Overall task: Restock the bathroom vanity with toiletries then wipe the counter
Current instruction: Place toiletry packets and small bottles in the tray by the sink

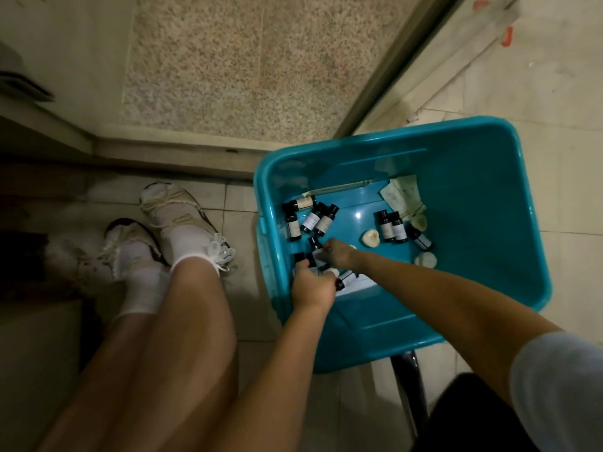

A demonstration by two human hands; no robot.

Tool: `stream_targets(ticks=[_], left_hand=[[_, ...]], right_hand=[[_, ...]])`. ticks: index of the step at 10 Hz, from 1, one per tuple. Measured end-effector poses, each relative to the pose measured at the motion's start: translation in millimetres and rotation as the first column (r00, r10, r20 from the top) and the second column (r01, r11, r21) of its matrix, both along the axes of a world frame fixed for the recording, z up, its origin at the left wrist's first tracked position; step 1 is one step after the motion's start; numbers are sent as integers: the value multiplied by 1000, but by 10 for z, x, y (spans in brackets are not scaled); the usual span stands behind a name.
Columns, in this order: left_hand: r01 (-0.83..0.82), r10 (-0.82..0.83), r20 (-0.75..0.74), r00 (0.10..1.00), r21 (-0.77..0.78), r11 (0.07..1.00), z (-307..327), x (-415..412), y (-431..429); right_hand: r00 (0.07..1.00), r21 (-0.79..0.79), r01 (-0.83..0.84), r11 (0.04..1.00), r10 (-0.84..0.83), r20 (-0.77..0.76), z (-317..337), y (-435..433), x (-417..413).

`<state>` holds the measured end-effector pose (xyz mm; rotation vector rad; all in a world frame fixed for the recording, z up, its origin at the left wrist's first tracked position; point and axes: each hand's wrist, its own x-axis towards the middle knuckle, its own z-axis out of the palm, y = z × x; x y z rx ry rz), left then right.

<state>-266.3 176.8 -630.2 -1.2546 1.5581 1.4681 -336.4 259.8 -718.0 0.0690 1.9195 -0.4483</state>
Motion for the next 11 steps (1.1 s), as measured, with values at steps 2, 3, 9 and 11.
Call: stream_targets(ticks=[2, 3, 9, 11], left_hand=[[3, -5, -31, 999, -84, 997, 15, 6, 36], [29, -41, -79, 996, -145, 989, 12, 21, 62], [34, -35, -34, 999, -35, 999, -196, -76, 12], [73, -74, -27, 997, -43, 996, -279, -75, 30]], right_hand=[[914, -334, 356, 873, -250, 320, 437, 208, -35], [869, -432, 455, 779, -284, 405, 602, 308, -41], [609, -48, 792, 608, -793, 2, -490, -107, -446], [535, -63, 845, 531, -841, 78, -832, -163, -423]])
